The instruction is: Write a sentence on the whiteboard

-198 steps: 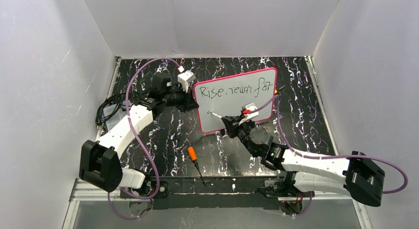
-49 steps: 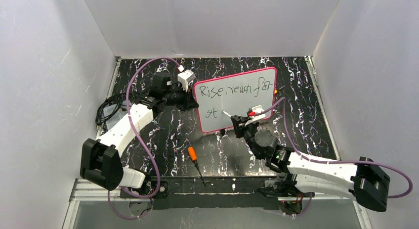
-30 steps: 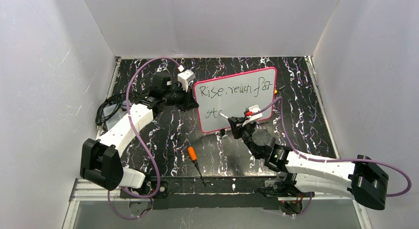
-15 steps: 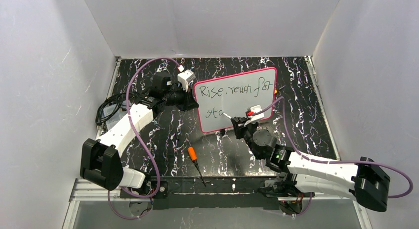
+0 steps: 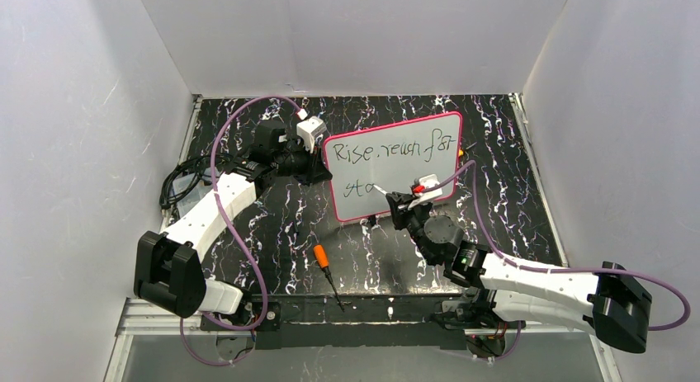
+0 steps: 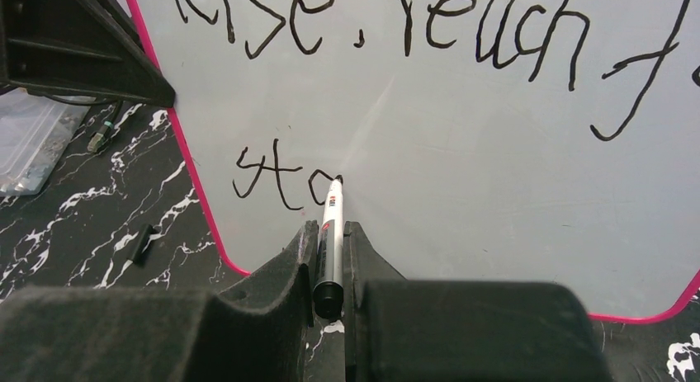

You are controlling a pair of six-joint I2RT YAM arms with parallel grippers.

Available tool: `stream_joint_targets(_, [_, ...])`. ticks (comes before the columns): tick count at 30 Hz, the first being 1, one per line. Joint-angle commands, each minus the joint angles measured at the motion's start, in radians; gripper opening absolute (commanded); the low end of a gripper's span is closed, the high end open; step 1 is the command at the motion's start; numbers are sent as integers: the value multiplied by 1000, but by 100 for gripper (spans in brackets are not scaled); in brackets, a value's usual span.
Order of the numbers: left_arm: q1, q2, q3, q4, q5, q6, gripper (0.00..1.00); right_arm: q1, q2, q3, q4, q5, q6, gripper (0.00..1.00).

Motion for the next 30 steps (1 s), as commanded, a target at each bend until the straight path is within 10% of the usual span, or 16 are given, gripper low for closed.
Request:
stream_joint_targets(1, [-7, 10, 28, -17, 31, -2, 0, -3, 5, 14, 9, 16, 44, 1])
stream_joint_targets(30, [-6, 8, 28, -17, 28, -2, 0, -3, -65, 57, -9, 13, -2, 1])
